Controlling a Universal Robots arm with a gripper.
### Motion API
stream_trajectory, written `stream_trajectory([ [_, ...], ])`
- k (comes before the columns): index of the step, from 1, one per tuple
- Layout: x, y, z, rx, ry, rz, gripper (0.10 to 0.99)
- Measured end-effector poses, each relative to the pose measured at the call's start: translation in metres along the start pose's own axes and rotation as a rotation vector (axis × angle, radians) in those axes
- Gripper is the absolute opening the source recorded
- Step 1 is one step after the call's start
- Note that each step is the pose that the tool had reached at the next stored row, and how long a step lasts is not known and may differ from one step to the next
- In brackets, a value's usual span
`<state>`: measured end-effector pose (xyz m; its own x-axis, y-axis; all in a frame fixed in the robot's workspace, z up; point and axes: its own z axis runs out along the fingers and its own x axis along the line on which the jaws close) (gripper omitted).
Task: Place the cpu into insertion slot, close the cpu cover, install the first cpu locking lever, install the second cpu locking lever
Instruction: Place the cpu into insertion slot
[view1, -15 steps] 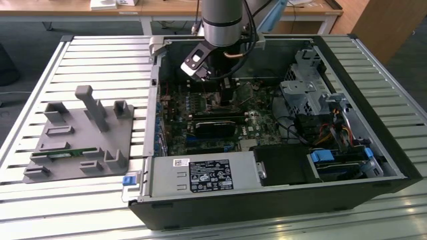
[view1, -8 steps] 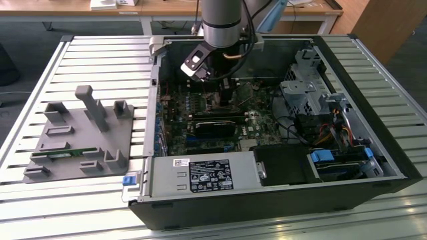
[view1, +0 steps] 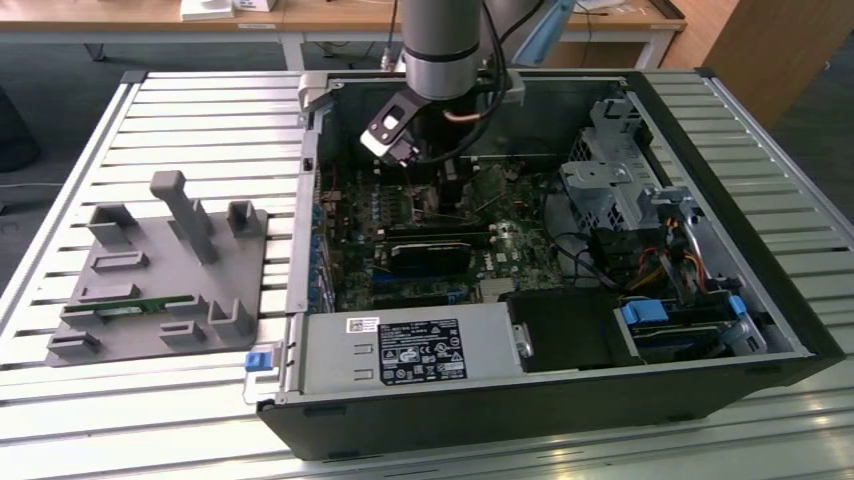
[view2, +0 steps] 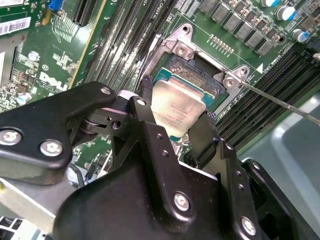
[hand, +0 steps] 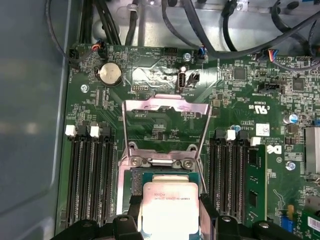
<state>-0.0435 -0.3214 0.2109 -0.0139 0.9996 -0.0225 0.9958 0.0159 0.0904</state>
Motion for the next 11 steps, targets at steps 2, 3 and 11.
stream_trajectory([
  [2, 0.0005, -0.001, 0.0011, 0.0, 0.0002, -0.001, 0.537],
  [3, 0.001, -0.0014, 0.0016, 0.0, 0.0, -0.001, 0.537],
  [11, 0.0043, -0.0031, 0.0073, 0.0, 0.0001, -0.001, 0.537],
])
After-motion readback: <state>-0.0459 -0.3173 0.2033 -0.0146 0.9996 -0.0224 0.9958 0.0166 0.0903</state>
